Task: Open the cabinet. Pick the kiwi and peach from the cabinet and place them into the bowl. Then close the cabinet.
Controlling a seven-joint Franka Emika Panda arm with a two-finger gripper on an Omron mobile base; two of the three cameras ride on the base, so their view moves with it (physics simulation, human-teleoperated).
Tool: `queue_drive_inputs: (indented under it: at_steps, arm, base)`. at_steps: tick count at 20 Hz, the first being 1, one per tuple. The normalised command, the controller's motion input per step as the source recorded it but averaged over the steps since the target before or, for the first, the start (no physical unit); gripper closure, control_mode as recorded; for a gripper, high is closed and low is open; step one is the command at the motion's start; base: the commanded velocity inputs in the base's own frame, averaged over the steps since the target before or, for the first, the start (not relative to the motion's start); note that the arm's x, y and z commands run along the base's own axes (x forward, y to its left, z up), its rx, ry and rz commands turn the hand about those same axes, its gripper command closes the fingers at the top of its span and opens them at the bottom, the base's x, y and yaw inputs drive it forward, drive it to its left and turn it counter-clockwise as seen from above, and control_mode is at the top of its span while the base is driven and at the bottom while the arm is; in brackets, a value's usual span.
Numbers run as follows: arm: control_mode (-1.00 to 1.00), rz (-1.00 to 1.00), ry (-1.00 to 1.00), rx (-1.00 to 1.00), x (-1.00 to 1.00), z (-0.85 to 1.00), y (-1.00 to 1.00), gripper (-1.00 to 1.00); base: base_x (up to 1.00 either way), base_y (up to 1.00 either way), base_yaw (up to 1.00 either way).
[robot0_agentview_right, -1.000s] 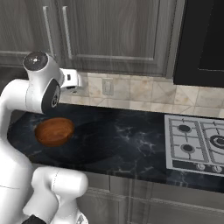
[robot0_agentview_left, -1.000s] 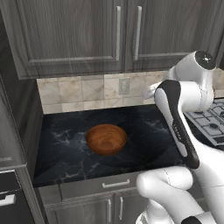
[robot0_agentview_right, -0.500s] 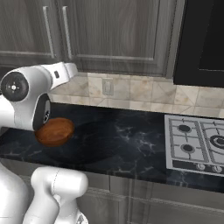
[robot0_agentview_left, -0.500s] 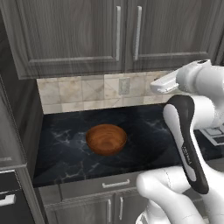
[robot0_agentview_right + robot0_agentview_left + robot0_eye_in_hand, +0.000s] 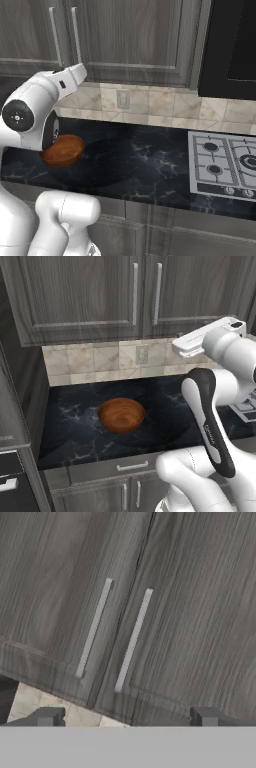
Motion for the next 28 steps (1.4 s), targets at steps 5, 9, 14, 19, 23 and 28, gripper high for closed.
queue_drive_inputs:
  at_steps: [5,9,14,19,23,28]
  arm:
    - [-1.0,0.0,-0.14,0.17,0.0,0.07,0.0,-1.0]
    - [-1.0,0.0,-0.09,0.19,0.0,0.01,0.0,-1.0]
    - [-1.0,0.0,0.0,0.01,0.0,0.0,0.07,-1.0]
    - [-1.0,0.0,0.0,0.0,0.13,0.01,0.16,-1.0]
    - [-1.0,0.0,0.0,0.0,0.32,0.03,0.08,-1.0]
    - [-1.0,0.0,0.01,0.0,0.52,0.0,0.02,-1.0]
  base:
    - [0.0,0.0,0.0]
    - [0.0,0.0,0.0]
    - [0.0,0.0,0.0]
    - [0.0,0.0,0.0]
    - [0.0,0.0,0.0]
    - [0.0,0.0,0.0]
